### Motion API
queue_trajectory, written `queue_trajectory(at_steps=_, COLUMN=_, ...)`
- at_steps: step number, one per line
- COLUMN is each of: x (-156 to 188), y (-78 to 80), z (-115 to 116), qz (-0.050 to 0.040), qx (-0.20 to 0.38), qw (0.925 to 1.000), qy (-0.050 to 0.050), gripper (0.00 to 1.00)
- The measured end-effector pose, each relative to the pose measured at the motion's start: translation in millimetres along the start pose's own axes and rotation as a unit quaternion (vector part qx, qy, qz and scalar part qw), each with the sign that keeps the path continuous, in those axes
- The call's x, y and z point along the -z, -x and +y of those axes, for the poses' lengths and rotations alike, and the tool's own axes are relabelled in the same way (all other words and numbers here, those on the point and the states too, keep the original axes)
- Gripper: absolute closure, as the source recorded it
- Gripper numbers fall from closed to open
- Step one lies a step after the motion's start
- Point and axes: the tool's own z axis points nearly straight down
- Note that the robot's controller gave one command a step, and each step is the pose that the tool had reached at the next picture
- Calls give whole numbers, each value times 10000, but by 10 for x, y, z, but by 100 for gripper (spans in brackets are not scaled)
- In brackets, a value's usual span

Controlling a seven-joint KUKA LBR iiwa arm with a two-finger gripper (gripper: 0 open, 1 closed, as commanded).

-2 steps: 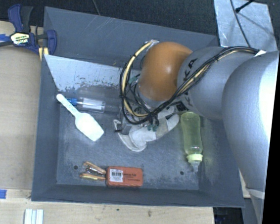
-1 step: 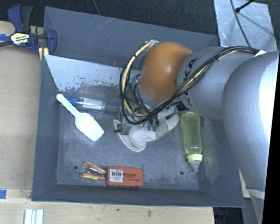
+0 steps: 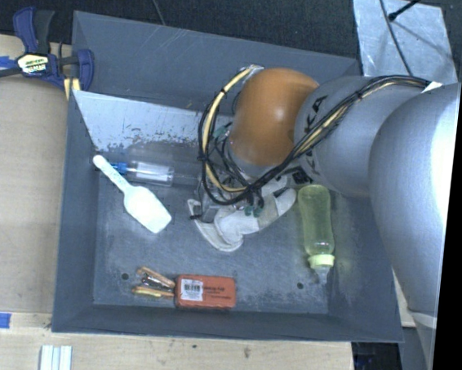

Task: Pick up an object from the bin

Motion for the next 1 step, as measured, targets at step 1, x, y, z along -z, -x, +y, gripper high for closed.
queue_trajectory(at_steps=1, x=200, y=-21, z=-1, qz=41, qx=-1, qw=10000, qy=-4, gripper=100)
